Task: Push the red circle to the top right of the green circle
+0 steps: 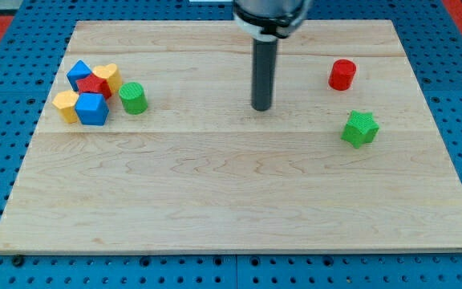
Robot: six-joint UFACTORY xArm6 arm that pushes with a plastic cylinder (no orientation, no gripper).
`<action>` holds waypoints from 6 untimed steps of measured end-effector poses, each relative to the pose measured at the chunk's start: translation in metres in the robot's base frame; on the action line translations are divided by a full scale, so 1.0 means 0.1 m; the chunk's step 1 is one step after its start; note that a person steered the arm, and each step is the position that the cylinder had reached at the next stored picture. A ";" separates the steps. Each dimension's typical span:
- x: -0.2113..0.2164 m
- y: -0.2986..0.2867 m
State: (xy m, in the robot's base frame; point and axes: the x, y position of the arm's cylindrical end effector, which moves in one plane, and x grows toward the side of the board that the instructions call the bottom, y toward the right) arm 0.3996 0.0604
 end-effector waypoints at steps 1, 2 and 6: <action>0.04 0.58; 0.04 1.18; -0.68 1.28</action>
